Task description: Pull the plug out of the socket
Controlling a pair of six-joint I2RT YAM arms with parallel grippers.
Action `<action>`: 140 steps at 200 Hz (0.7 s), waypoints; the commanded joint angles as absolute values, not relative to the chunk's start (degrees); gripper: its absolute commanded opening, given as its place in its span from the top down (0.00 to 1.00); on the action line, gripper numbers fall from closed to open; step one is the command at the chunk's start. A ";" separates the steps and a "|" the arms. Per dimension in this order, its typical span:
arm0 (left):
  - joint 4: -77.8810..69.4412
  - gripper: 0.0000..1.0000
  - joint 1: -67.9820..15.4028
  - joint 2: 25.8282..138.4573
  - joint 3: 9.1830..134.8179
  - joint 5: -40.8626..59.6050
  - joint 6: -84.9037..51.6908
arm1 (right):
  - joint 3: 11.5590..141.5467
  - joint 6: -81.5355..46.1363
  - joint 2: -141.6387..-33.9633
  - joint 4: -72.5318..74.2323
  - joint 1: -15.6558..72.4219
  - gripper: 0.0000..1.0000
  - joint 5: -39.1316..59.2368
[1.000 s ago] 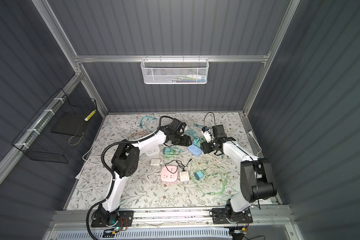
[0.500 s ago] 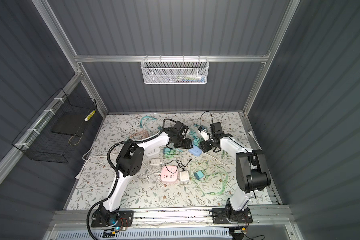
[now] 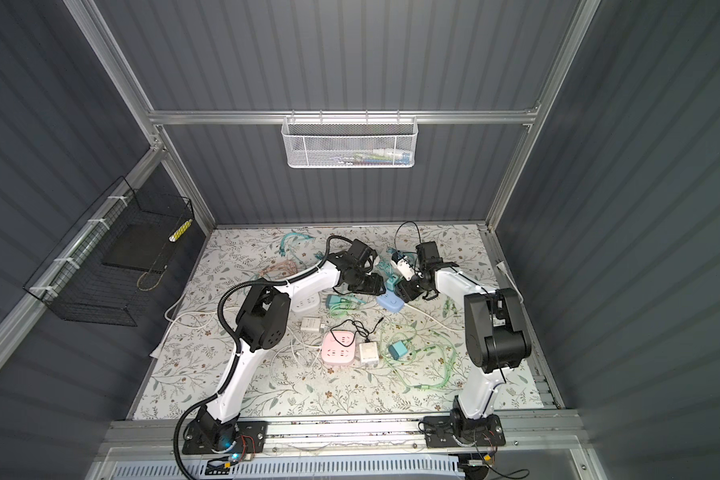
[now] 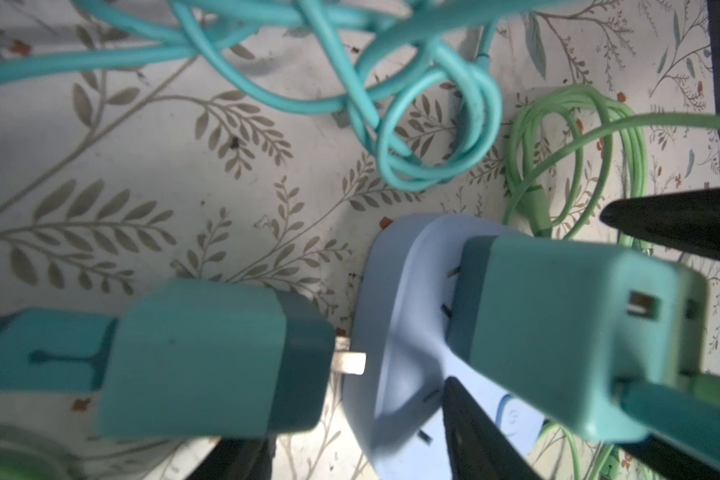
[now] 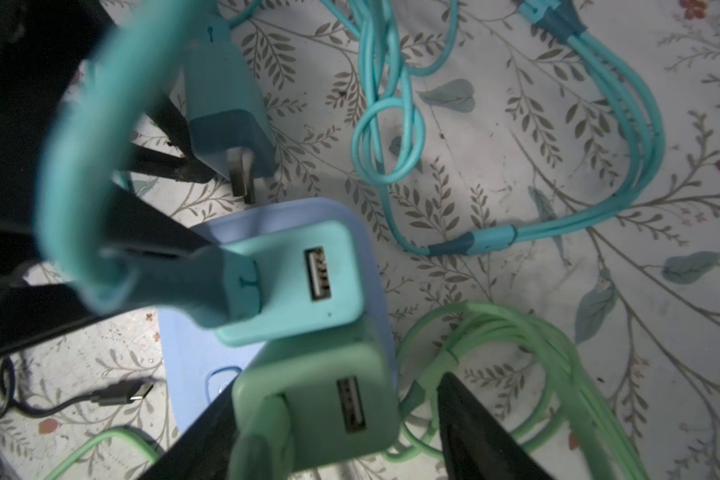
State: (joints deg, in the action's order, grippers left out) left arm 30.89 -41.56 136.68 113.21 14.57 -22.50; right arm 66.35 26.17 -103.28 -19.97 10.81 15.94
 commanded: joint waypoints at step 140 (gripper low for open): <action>39.55 0.48 -42.76 140.71 118.86 11.11 -19.60 | 68.91 28.22 -103.34 -22.72 11.87 0.64 21.26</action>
